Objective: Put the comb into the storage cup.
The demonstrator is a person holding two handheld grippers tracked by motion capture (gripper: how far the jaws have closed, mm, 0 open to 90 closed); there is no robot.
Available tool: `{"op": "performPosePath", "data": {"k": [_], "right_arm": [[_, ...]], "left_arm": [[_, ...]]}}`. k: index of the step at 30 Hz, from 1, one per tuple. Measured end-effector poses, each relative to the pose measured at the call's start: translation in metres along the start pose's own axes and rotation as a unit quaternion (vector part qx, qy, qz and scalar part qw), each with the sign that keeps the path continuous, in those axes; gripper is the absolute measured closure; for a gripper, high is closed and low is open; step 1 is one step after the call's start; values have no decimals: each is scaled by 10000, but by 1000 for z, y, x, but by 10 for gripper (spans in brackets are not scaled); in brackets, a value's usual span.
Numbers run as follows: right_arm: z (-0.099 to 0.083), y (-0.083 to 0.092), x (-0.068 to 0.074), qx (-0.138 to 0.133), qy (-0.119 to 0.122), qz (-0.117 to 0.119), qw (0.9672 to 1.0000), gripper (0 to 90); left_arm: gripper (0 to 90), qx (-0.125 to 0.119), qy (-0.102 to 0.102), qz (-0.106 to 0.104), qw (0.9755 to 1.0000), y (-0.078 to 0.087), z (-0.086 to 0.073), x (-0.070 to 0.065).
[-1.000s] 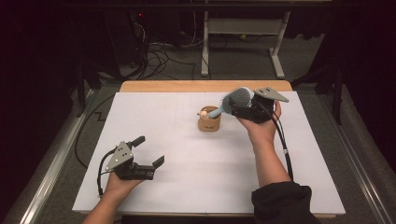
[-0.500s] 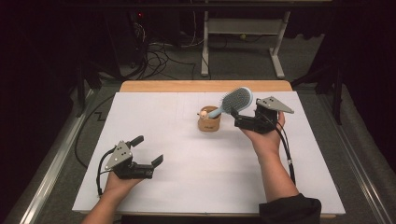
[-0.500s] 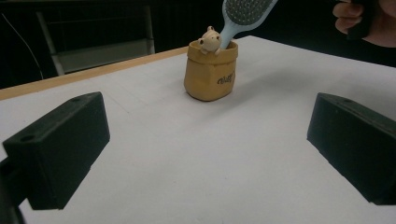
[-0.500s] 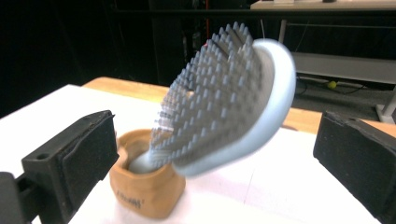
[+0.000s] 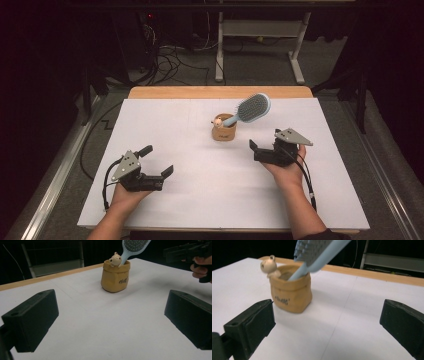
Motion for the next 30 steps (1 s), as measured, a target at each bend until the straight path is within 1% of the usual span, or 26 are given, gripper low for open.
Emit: {"op": "performPosePath", "data": {"k": [5,12,17,22,26,29,30], "right_arm": [[-17,16,0,29,51,34,10000,3],[-33,44,-4,-86,121,110,9998,3],[-42,66,-12,-261,91,84,9996,3],[-49,89,-22,-403,36,27,9992,3],[-52,103,-27,-491,4,2,9988,3],[-53,109,-29,-550,-39,20,9985,3],[-52,111,-29,-605,-41,34,9982,3]], "left_arm": [[0,35,-9,-23,10000,0,-1,0],[0,71,-17,-12,10000,1,-3,0],[0,15,44,-6,10000,4,-3,2],[0,4,34,9,10000,5,-3,2],[0,31,66,5,10000,7,-6,0],[0,120,-37,-11,9999,8,-10,-3],[0,131,-32,-17,9999,8,-11,-3]]}}
Point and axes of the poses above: each handheld gripper's, and its own axes: y roughly backward along the jaws, z roughly out of its top, x roughly to its left, the point moved 4 cm from there along -y, roughly forward along the jaws, and after that the axes turned 8 degrees about -y, right-handed, at the moved point
